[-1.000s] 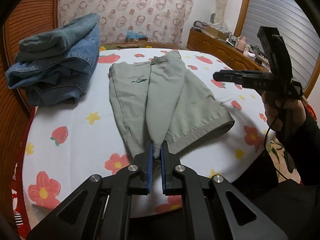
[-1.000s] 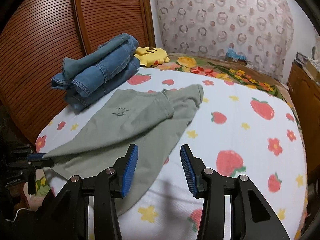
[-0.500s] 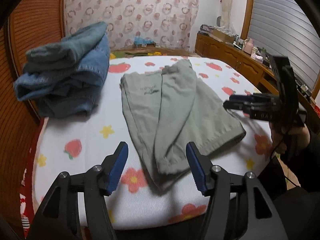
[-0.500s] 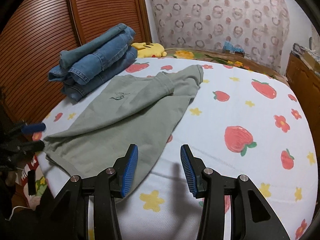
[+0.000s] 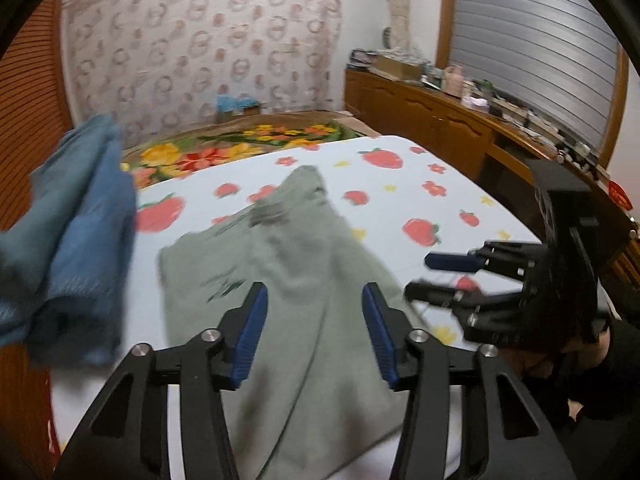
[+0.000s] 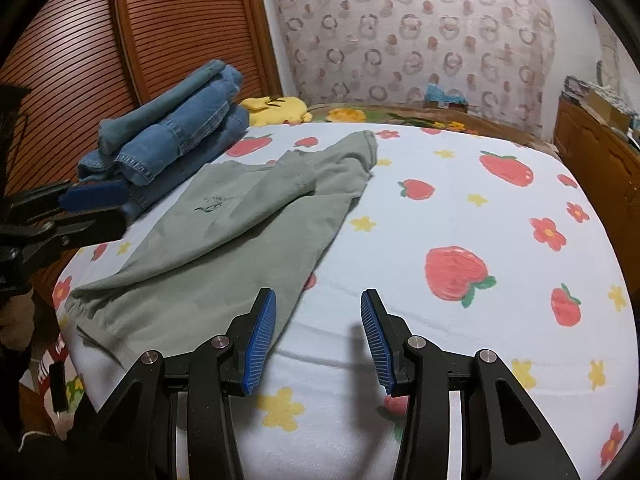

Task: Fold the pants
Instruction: 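Grasp the leg end of the folded shorts with the left gripper, then lift the held end toward the waistband with the left gripper, release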

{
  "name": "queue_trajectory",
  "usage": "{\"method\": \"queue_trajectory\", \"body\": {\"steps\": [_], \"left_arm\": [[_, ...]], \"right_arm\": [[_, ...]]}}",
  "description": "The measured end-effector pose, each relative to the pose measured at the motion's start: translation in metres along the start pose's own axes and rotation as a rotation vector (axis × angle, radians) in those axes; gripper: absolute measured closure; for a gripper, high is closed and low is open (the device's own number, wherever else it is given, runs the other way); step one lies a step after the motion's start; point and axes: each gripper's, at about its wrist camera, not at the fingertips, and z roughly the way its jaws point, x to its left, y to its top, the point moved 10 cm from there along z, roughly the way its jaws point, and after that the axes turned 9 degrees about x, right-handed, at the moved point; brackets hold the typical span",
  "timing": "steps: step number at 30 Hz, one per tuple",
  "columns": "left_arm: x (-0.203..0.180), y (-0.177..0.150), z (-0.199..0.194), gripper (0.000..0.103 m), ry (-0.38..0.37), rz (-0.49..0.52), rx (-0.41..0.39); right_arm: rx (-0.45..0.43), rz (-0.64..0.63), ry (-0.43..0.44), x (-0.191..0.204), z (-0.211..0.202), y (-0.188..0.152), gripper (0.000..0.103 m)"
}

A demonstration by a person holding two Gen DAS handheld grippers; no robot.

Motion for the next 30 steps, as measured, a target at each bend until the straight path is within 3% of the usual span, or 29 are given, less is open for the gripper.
{"method": "queue_trajectory", "body": {"steps": [4,9,14,19,20,22,25,30], "left_arm": [[-0.008,0.016,0.02,0.063,-0.025,0.013,0.031],[-0.012,0.028,0.046,0.065,-0.024,0.023,0.094],[-0.007,0.03,0.081,0.065,0.035,0.028,0.188],[0.003,0.03,0.101,0.065,0.075,0.015,0.226],[0.003,0.03,0.102,0.067,0.074,0.019,0.225],[0.005,0.03,0.102,0.084,0.079,0.021,0.224],[0.011,0.032,0.095,0.096,0.09,0.022,0.201],[0.036,0.04,0.075,0.099,0.112,-0.014,0.156]], "right_arm": [[-0.002,0.014,-0.003,-0.004,-0.002,-0.001,0.057],[-0.008,0.014,0.001,-0.005,-0.004,-0.001,0.057],[-0.01,0.015,0.0,-0.007,-0.005,-0.002,0.057],[-0.014,0.005,-0.003,-0.006,-0.006,-0.003,0.057],[-0.016,0.003,-0.003,-0.006,-0.006,-0.003,0.057],[-0.019,0.0,-0.005,-0.006,-0.006,-0.003,0.057],[-0.02,-0.003,-0.004,-0.005,-0.007,-0.003,0.057],[-0.015,-0.006,-0.005,-0.005,-0.006,-0.003,0.057]]}}
